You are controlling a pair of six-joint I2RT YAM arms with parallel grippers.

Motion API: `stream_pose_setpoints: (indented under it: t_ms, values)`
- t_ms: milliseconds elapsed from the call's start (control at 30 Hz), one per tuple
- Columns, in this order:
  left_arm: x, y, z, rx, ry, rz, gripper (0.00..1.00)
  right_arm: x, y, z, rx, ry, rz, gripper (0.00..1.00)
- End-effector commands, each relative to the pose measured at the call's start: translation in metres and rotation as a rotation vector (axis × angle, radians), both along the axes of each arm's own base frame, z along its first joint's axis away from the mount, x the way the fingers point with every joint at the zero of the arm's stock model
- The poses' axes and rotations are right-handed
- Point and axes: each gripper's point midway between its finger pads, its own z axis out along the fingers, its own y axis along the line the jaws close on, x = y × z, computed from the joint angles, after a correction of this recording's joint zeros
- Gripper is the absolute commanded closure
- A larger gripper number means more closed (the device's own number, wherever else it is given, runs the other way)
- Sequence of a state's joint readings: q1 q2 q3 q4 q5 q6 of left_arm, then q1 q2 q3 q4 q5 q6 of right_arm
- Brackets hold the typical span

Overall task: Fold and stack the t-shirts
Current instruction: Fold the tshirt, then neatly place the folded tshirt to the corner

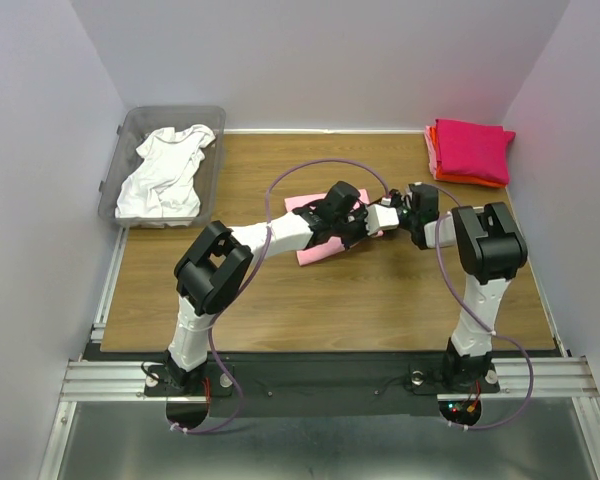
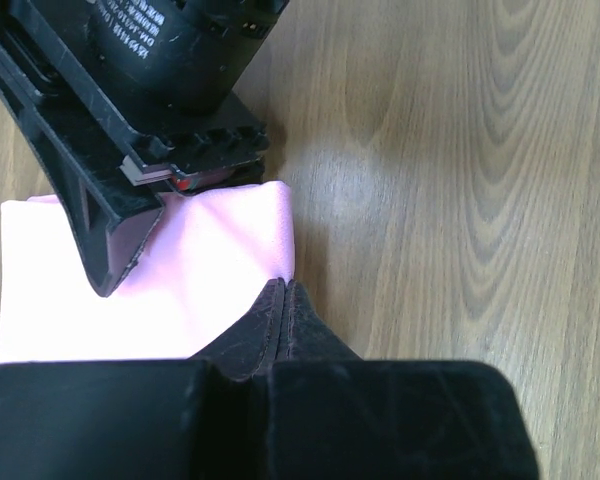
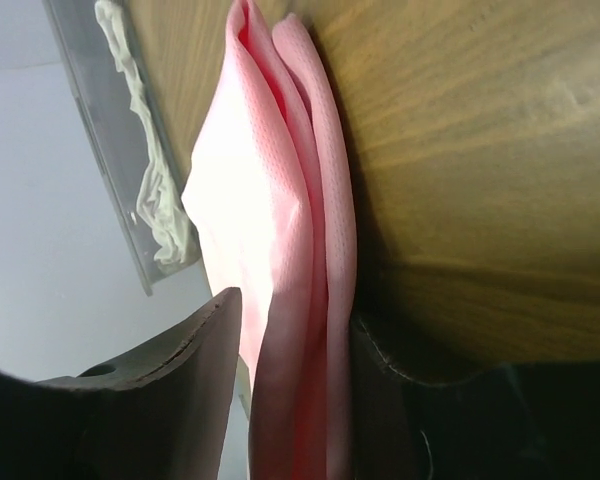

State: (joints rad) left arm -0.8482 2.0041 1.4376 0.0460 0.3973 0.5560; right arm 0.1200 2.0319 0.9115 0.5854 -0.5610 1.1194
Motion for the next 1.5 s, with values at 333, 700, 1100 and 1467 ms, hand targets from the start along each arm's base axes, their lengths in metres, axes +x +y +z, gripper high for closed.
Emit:
stream_pose_setpoints:
  t_ms: [333,700,1100,1467]
  values:
    - [0.005,-0.004,0.054,-0.112,-0.033,-0.001,1.00,0.022,-0.005,-0.029,-0.149,-0.065,-0.022,0.99]
    - [0.014,0.115,0.099,-0.159,0.193,0.233,0.48,0.064,-0.038,0.065,-0.684,-0.434,0.221,0.99]
    - [0.003,0.176,0.114,-0.202,0.163,0.386,0.23,0.143,-0.118,0.139,-1.135,-0.594,0.189,0.99]
    - [-0.004,0.187,0.108,-0.201,0.169,0.425,0.23,0.188,-0.170,0.193,-1.316,-0.656,0.120,0.99]
